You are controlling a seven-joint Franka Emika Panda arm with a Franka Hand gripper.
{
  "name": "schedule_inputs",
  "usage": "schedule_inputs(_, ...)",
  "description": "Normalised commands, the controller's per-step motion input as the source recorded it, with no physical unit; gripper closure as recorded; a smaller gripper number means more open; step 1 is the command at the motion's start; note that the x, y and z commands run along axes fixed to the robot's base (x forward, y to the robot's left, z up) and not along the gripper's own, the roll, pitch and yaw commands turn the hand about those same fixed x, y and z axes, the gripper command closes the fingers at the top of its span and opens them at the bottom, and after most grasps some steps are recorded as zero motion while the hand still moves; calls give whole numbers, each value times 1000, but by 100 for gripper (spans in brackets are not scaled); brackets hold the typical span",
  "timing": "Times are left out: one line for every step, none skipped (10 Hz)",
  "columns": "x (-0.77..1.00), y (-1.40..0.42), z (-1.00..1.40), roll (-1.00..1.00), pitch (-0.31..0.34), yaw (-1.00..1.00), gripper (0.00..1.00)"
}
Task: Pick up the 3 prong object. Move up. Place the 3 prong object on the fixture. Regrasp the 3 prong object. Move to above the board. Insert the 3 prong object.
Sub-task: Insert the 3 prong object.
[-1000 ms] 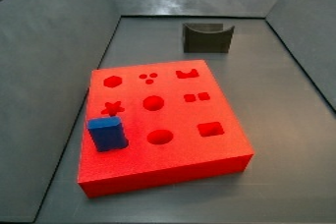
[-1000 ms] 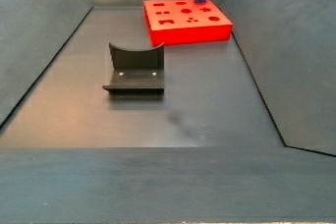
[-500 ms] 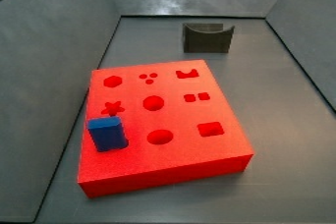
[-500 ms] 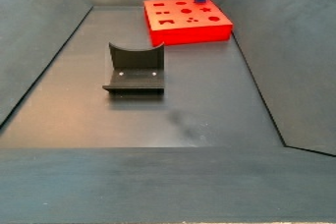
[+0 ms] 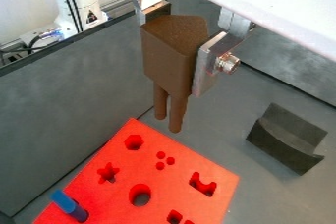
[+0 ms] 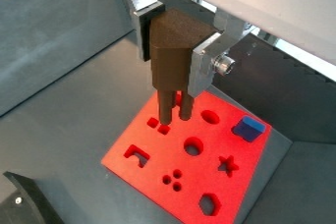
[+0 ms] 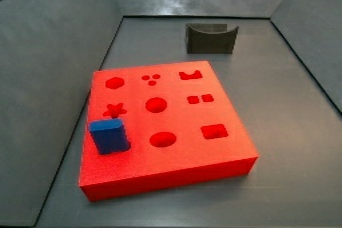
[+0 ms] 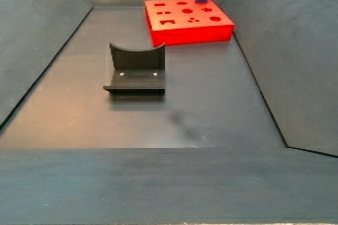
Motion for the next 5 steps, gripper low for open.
schedule_inputs(-126, 11, -271, -26, -29, -91, 100)
schedule_inputs(-217, 31, -311, -51, -31, -174, 100)
schedule_inputs(-140, 100, -397, -123, -50, -197, 100)
schedule_inputs(-54, 140, -480, -149, -69, -489, 100)
schedule_inputs(-177, 0, -540, -114, -60, -806, 100)
